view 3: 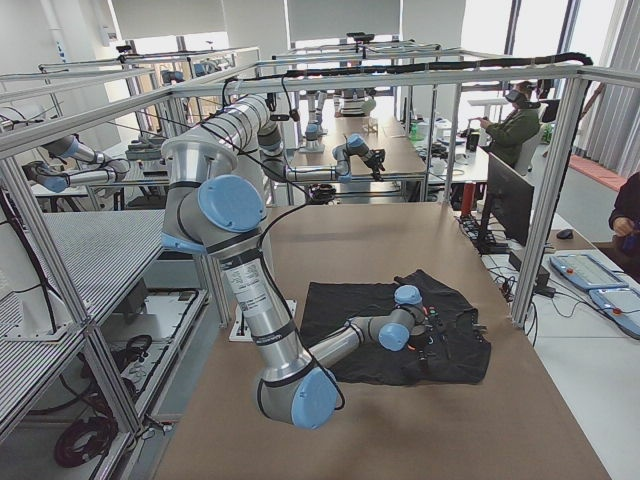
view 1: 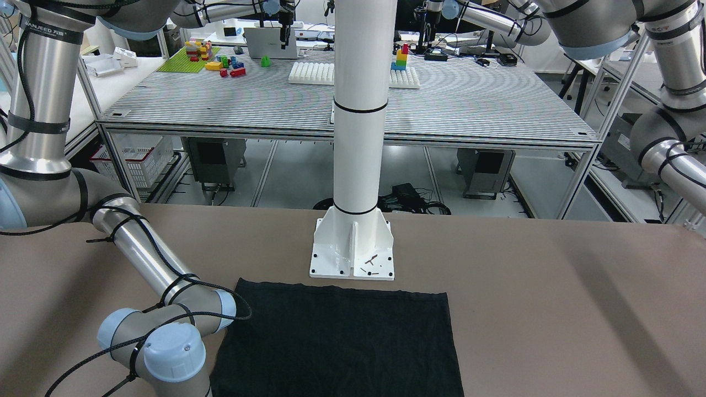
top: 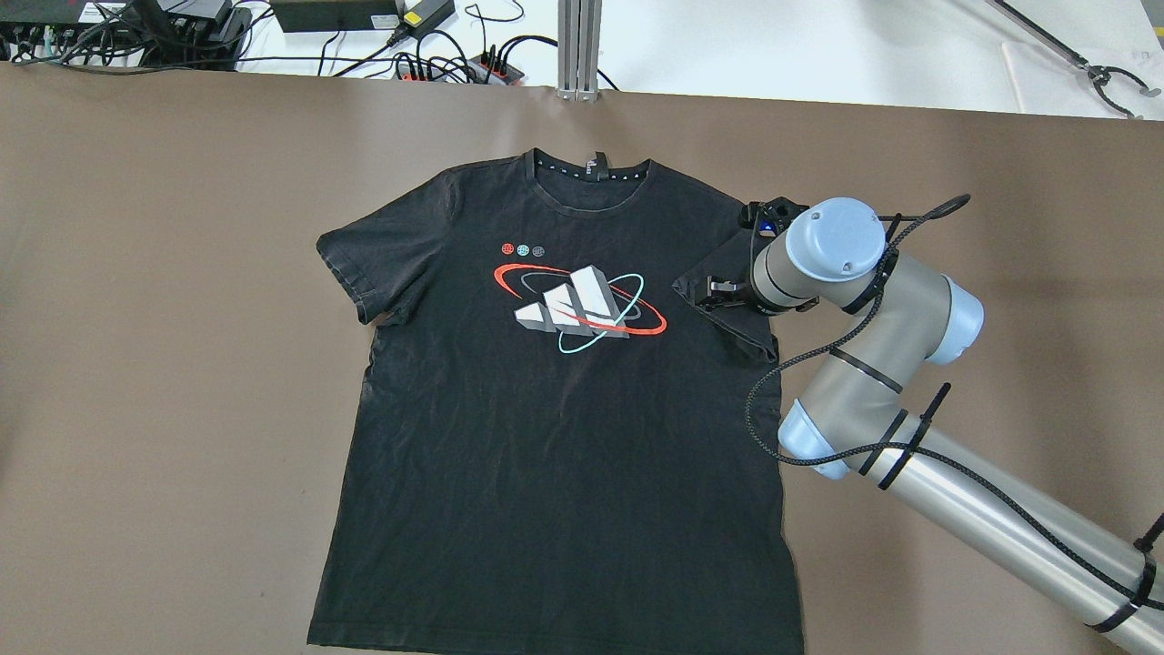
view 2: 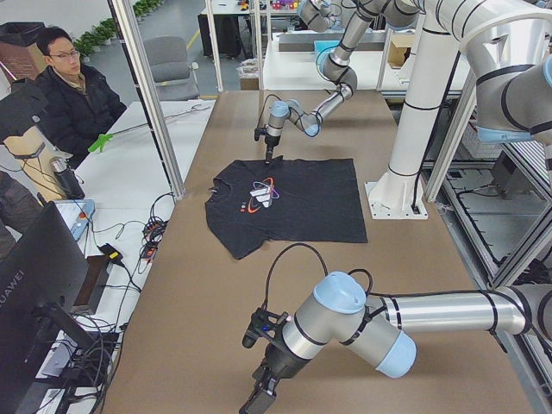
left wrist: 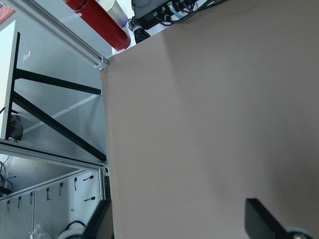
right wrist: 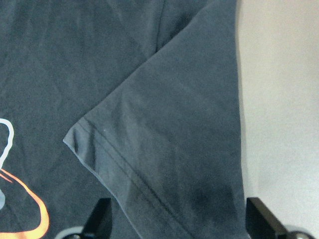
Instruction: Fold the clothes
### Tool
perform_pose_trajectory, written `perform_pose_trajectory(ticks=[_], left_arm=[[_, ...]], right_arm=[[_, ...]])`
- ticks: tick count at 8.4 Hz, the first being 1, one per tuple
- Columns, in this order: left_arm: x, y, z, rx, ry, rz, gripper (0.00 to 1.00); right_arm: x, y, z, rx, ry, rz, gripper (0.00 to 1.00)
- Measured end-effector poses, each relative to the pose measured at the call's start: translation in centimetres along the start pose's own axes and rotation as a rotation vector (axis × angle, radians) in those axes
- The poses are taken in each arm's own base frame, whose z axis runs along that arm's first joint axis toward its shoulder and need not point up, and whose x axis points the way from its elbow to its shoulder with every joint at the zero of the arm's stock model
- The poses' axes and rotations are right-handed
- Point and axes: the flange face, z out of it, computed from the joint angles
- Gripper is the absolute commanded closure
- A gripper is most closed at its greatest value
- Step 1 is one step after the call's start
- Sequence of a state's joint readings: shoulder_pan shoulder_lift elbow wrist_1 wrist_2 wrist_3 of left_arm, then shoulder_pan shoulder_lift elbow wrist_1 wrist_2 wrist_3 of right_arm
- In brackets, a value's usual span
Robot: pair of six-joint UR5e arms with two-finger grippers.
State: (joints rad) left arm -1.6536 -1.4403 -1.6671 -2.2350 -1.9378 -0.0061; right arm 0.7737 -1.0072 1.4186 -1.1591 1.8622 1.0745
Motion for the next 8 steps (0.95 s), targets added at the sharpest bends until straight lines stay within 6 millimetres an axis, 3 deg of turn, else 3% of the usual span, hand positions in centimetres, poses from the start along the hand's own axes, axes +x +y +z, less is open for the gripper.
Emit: perform_pose_trajectory(ticks=[5,8], left_arm=[[0.1,-0.1,-0.2,0.004,-0.002,0.002,0.06],[0.1,-0.1,-0.2,0.005,-0.002,0.002,0.07]], right_arm=[[-2.0,3.0,-0.5,-0.02,-0.04,0.001,0.06],[0.4,5.4,0.3,-0.043,-0.026,0.004,0.06]])
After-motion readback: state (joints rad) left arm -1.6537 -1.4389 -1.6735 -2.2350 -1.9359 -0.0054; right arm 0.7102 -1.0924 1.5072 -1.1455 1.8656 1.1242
